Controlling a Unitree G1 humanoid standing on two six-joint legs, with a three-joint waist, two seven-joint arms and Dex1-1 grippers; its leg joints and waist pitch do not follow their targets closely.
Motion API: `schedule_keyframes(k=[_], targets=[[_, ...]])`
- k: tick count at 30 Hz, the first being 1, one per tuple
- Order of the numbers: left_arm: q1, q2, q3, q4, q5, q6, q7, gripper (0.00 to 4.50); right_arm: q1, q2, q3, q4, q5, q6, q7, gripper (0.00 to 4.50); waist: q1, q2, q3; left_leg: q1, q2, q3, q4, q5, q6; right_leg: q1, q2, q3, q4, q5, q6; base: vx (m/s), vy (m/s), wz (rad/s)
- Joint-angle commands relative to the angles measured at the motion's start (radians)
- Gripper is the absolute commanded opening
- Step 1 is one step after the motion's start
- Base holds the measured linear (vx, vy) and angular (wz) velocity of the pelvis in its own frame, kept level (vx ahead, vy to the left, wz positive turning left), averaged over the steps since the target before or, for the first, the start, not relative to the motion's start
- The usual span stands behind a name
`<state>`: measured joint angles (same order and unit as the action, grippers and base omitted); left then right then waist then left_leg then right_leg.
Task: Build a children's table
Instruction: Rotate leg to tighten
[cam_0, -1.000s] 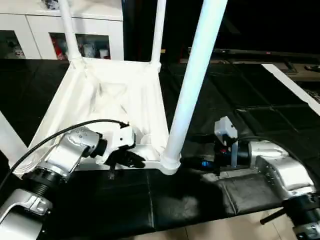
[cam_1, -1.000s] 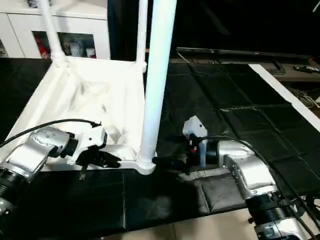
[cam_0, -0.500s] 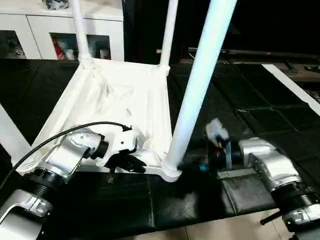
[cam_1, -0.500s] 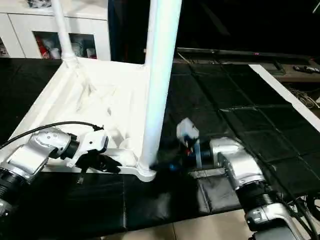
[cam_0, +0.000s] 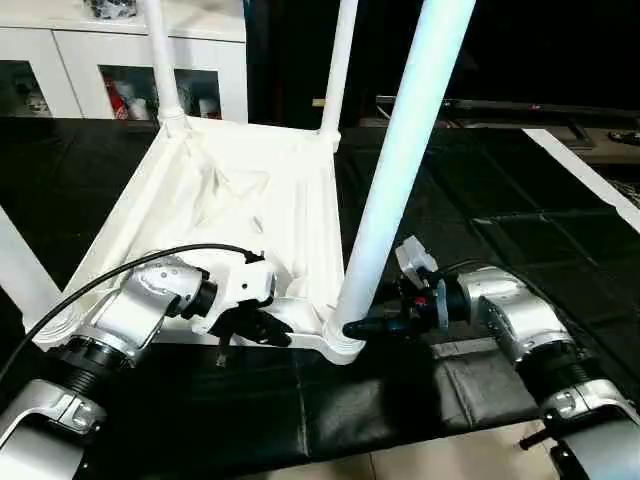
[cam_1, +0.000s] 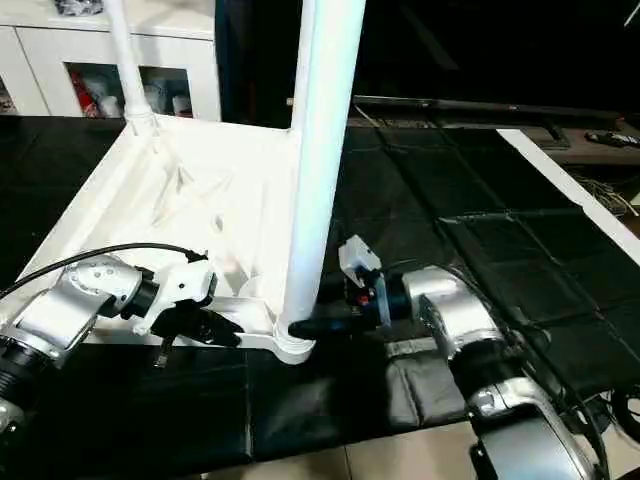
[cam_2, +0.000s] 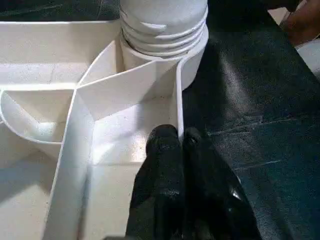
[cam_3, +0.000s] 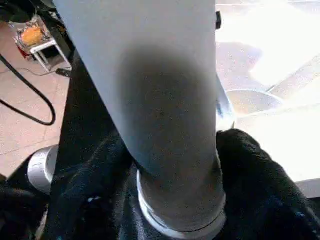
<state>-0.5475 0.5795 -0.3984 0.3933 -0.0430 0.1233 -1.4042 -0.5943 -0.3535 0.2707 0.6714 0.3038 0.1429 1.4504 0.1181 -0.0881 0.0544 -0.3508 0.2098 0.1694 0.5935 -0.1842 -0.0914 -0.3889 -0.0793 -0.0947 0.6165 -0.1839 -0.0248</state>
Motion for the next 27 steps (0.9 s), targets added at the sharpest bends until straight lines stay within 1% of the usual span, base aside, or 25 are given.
schedule_keyframes(k=[1, 2, 3, 5, 6, 7, 8, 9, 10, 11, 12, 13, 14, 15, 16, 17, 18, 19, 20, 21, 22, 23, 24, 26, 27], targets=[[0.009, -0.016, -0.037, -0.034, 0.003, -0.005, -0.045, 0.0, -0.02, -0.005, -0.017, 0.01, -0.005, -0.007, 0.018, 2.39, -0.007, 0.011, -0.066, 0.007, 0.033, 0.0, -0.071, -0.171, 0.003, 0.044, -0.073, 0.057, -0.06, -0.212, -0.202, 0.0, 0.0, 0.0], [0.01, -0.019, -0.032, -0.034, -0.005, 0.001, -0.046, 0.0, -0.019, -0.003, -0.018, 0.012, -0.005, -0.006, 0.019, 2.31, -0.006, 0.016, -0.066, 0.008, 0.033, 0.0, -0.072, -0.172, 0.001, 0.044, -0.073, 0.057, -0.06, -0.21, -0.203, 0.0, 0.0, 0.0], [0.011, -0.023, -0.026, -0.035, -0.015, 0.01, -0.045, 0.0, -0.023, 0.002, -0.02, 0.027, -0.007, -0.014, 0.023, 2.2, -0.007, 0.015, -0.066, 0.008, 0.033, 0.0, -0.072, -0.172, 0.001, 0.044, -0.072, 0.057, -0.06, -0.207, -0.202, 0.0, 0.0, 0.0], [0.007, -0.039, -0.013, -0.031, -0.025, 0.042, -0.021, 0.0, -0.02, 0.005, -0.021, 0.03, -0.007, -0.017, 0.024, 2.17, -0.008, 0.018, -0.066, 0.008, 0.033, -0.001, -0.072, -0.184, -0.004, 0.044, -0.073, 0.057, -0.062, -0.215, -0.205, 0.0, 0.0, 0.0], [0.007, -0.039, -0.013, -0.031, -0.025, 0.042, -0.021, 0.0, -0.02, 0.005, -0.021, 0.03, -0.007, -0.017, 0.024, 2.13, -0.008, 0.017, -0.065, 0.009, 0.033, 0.0, -0.072, -0.189, -0.004, 0.043, -0.072, 0.057, -0.063, -0.221, -0.205, 0.0, 0.0, 0.0], [-0.003, -0.063, 0.001, -0.015, -0.017, 0.075, 0.033, 0.0, 0.0, 0.012, -0.031, 0.016, 0.0, -0.01, -0.002, 2.1, -0.009, 0.016, -0.065, 0.009, 0.033, 0.0, -0.072, -0.19, -0.004, 0.044, -0.073, 0.057, -0.063, -0.223, -0.206, 0.0, 0.0, 0.0], [-0.005, -0.078, 0.011, -0.009, -0.018, 0.081, 0.062, 0.0, 0.012, 0.018, -0.038, 0.01, -0.005, -0.015, -0.033, 2.09, -0.008, 0.018, -0.066, 0.009, 0.033, 0.0, -0.072, -0.189, -0.005, 0.043, -0.073, 0.058, -0.062, -0.22, -0.206, 0.0, 0.0, 0.0], [-0.006, -0.081, 0.013, -0.008, -0.018, 0.082, 0.068, 0.0, 0.014, 0.019, -0.039, 0.009, -0.006, -0.017, -0.04, 2.09, -0.008, 0.017, -0.064, 0.01, 0.033, 0.0, -0.072, -0.194, -0.005, 0.042, -0.073, 0.058, -0.065, -0.225, -0.205, 0.0, 0.0, 0.0], [-0.006, -0.102, 0.03, -0.005, -0.03, 0.095, 0.099, 0.0, 0.025, 0.028, -0.044, 0.006, -0.02, -0.028, -0.089, 2.07, -0.009, 0.015, -0.063, 0.007, 0.031, -0.001, -0.073, -0.204, -0.009, 0.044, -0.074, 0.057, -0.068, -0.255, -0.193, 0.0, 0.0, 0.0], [-0.006, -0.126, 0.049, -0.007, -0.048, 0.124, 0.128, 0.0, 0.035, 0.036, -0.045, 0.001, -0.032, -0.03, -0.132, 2.05, -0.011, 0.016, -0.063, 0.007, 0.031, -0.002, -0.074, -0.211, -0.015, 0.043, -0.074, 0.057, -0.068, -0.271, -0.189, 0.0, 0.0, 0.0], [-0.007, -0.147, 0.064, -0.01, -0.062, 0.149, 0.154, 0.0, 0.045, 0.044, -0.044, -0.009, -0.043, -0.021, -0.174, 2.05, -0.014, 0.018, -0.062, 0.008, 0.03, -0.003, -0.075, -0.221, -0.02, 0.044, -0.073, 0.057, -0.074, -0.296, -0.177, 0.0, 0.0, 0.0], [-0.009, -0.167, 0.075, -0.01, -0.067, 0.167, 0.186, 0.0, 0.052, 0.055, -0.043, -0.017, -0.057, -0.002, -0.226, 2.03, -0.014, 0.018, -0.062, 0.008, 0.029, -0.004, -0.074, -0.224, -0.021, 0.044, -0.074, 0.056, -0.075, -0.309, -0.173, 0.0, 0.0, 0.0], [-0.013, -0.188, 0.084, -0.009, -0.066, 0.186, 0.218, 0.0, 0.056, 0.071, -0.046, -0.02, -0.069, 0.019, -0.288, 2.01, -0.017, 0.018, -0.06, 0.008, 0.027, -0.004, -0.074, -0.234, -0.021, 0.042, -0.073, 0.055, -0.08, -0.348, -0.159, 0.0, 0.0, 0.0], [-0.013, -0.188, 0.084, -0.009, -0.066, 0.186, 0.218, 0.0, 0.056, 0.071, -0.046, -0.02, -0.069, 0.019, -0.288, 2.0, -0.021, 0.015, -0.059, 0.006, 0.025, -0.007, -0.076, -0.245, -0.024, 0.043, -0.073, 0.052, -0.085, -0.39, -0.143, 0.0, 0.0, 0.0], [-0.026, -0.227, 0.088, -0.001, -0.044, 0.217, 0.287, 0.0, 0.053, 0.119, -0.067, -0.021, -0.074, 0.066, -0.408, 1.99, -0.027, 0.025, -0.057, 0.008, 0.024, -0.008, -0.076, -0.257, -0.03, 0.039, -0.073, 0.053, -0.088, -0.43, -0.129, 0.0, 0.0, 0.0], [-0.033, -0.246, 0.087, 0.003, -0.029, 0.231, 0.32, 0.0, 0.048, 0.145, -0.081, -0.021, -0.07, 0.088, -0.459, 1.98, -0.031, 0.022, -0.058, 0.01, 0.024, -0.008, -0.075, -0.269, -0.028, 0.036, -0.073, 0.052, -0.094, -0.449, -0.124, 0.0, 0.0, 0.0], [-0.043, -0.27, 0.09, 0.012, -0.017, 0.247, 0.362, 0.0, 0.042, 0.171, -0.091, -0.02, -0.072, 0.11, -0.515, 1.98, -0.037, 0.018, -0.058, 0.008, 0.02, -0.01, -0.073, -0.275, -0.027, 0.038, -0.074, 0.048, -0.1, -0.499, -0.102, 0.0, 0.0, 0.0], [-0.055, -0.295, 0.094, 0.024, -0.003, 0.265, 0.406, 0.0, 0.033, 0.196, -0.095, -0.017, -0.08, 0.122, -0.568, 1.98, -0.043, 0.021, -0.059, 0.004, 0.021, -0.012, -0.074, -0.264, -0.033, 0.04, -0.075, 0.047, -0.1, -0.51, -0.09, 0.0, 0.0, 0.0], [-0.065, -0.313, 0.094, 0.034, 0.01, 0.276, 0.441, 0.0, 0.025, 0.215, -0.095, -0.012, -0.09, 0.132, -0.609, 1.98, -0.046, 0.022, -0.059, 0.004, 0.022, -0.014, -0.074, -0.264, -0.035, 0.038, -0.074, 0.047, -0.101, -0.51, -0.087, 0.0, 0.0, 0.0], [-0.076, -0.336, 0.094, 0.046, 0.029, 0.284, 0.483, 0.0, 0.013, 0.24, -0.097, -0.003, -0.104, 0.141, -0.66, 1.98, -0.047, 0.02, -0.059, 0.007, 0.02, -0.012, -0.073, -0.269, -0.033, 0.035, -0.073, 0.046, -0.104, -0.514, -0.084, 0.0, 0.0, 0.0], [-0.093, -0.368, 0.101, 0.062, 0.045, 0.307, 0.544, 0.0, -0.005, 0.276, -0.11, 0.013, -0.117, 0.153, -0.737, 1.98, -0.054, 0.018, -0.06, 0.008, 0.017, -0.013, -0.071, -0.274, -0.029, 0.033, -0.073, 0.045, -0.106, -0.535, -0.077, 0.0, 0.0, 0.0], [-0.097, -0.376, 0.101, 0.064, 0.049, 0.311, 0.556, 0.0, -0.01, 0.284, -0.113, 0.017, -0.12, 0.157, -0.754, 1.98, -0.057, 0.019, -0.061, 0.005, 0.017, -0.013, -0.071, -0.267, -0.029, 0.034, -0.073, 0.045, -0.104, -0.527, -0.078, 0.0, 0.0, 0.0], [-0.111, -0.395, 0.094, 0.07, 0.067, 0.312, 0.588, 0.0, -0.031, 0.312, -0.119, 0.035, -0.128, 0.169, -0.802, 1.98, -0.059, 0.02, -0.062, 0.004, 0.019, -0.014, -0.072, -0.265, -0.024, 0.034, -0.074, 0.044, -0.105, -0.513, -0.08, 0.0, 0.0, 0.0], [-0.118, -0.408, 0.093, 0.067, 0.068, 0.326, 0.601, 0.0, -0.04, 0.323, -0.111, 0.04, -0.142, 0.165, -0.82, 1.98, -0.06, 0.02, -0.066, 0.003, 0.021, -0.014, -0.073, -0.25, -0.019, 0.035, -0.071, 0.047, -0.098, -0.454, -0.093, 0.0, 0.0, 0.0], [-0.119, -0.409, 0.092, 0.063, 0.067, 0.327, 0.599, 0.0, -0.039, 0.324, -0.108, 0.036, -0.143, 0.165, -0.816, 1.98, -0.059, 0.021, -0.068, 0.001, 0.022, -0.012, -0.072, -0.224, -0.012, 0.036, -0.071, 0.05, -0.092, -0.39, -0.108, 0.0, 0.0, 0.0]])
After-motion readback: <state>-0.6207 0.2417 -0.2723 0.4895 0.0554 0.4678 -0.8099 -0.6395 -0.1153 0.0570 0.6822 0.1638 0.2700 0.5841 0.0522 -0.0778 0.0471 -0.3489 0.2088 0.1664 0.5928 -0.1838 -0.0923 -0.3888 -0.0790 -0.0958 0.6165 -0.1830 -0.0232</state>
